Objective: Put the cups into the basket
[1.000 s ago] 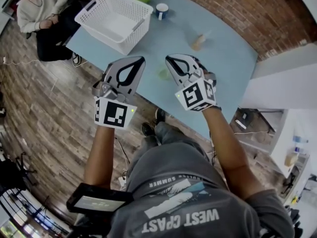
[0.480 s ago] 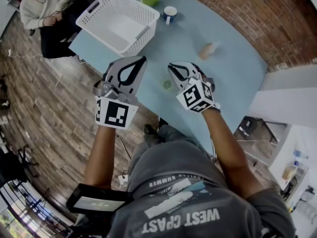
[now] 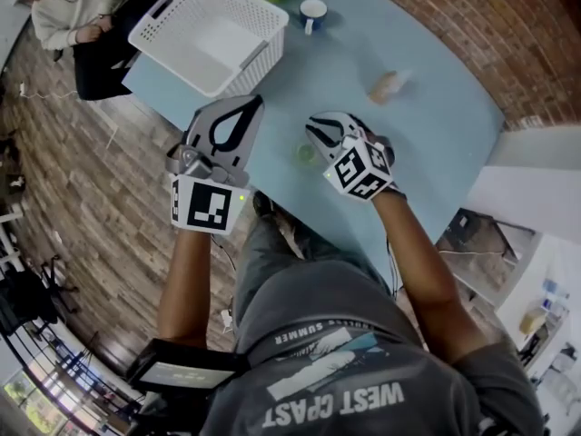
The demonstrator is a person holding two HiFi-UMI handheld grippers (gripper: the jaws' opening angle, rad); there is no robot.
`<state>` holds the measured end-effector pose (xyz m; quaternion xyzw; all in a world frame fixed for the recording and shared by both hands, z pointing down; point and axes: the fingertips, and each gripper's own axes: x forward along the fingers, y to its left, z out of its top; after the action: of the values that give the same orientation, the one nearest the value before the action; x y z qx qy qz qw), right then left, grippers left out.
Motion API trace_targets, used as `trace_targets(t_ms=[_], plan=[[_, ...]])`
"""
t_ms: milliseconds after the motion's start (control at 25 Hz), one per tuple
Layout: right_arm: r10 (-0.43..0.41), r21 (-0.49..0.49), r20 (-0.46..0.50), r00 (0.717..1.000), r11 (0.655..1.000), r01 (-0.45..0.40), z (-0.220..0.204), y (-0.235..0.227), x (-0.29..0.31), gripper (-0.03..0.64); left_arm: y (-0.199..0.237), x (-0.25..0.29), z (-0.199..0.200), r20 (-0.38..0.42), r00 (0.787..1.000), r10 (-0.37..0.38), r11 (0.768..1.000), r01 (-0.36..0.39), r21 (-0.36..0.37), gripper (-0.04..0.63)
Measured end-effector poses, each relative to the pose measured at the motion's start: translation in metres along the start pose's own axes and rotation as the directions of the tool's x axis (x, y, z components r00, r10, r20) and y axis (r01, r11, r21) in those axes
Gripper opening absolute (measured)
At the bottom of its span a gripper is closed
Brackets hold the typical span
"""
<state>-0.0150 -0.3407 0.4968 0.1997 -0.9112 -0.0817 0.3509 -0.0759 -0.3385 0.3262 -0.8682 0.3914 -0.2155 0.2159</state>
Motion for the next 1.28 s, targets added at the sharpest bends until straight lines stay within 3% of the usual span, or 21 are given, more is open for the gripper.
trace_targets(t_ms=[320,680,960,1040,1280], plan=[[0.104,0.047,-0.115,0.988,0.994,-0.099,-0.031,0.016,0.024,0.083,0.007,0.023,-0.015,0.028,0.999,-0.045,0.999,0.045,-0.015,0.001],[0.226,0.086,-0.247,0.942,0.974,-0.211,-0.066,0.04,0.05,0.089,0.031,0.049,-0.033,0.065,0.996,-0.067,0.996,0.071,-0.061,0.0],[0.254,0.126,-0.316,0.914,0.966,-0.225,-0.09,0.047,0.06,0.087,0.042,0.062,-0.035,0.085,0.992,-0.089,0.993,0.095,-0.068,0.002],[0.251,0.136,-0.319,0.914,0.967,-0.218,-0.09,0.045,0.061,0.047,0.048,0.064,-0.036,0.088,0.992,-0.088,0.993,0.095,-0.07,0.0],[0.256,0.162,-0.316,0.913,0.963,-0.214,-0.085,0.04,0.061,0.037,0.062,0.069,-0.042,0.088,0.993,-0.085,0.993,0.092,-0.077,0.002]])
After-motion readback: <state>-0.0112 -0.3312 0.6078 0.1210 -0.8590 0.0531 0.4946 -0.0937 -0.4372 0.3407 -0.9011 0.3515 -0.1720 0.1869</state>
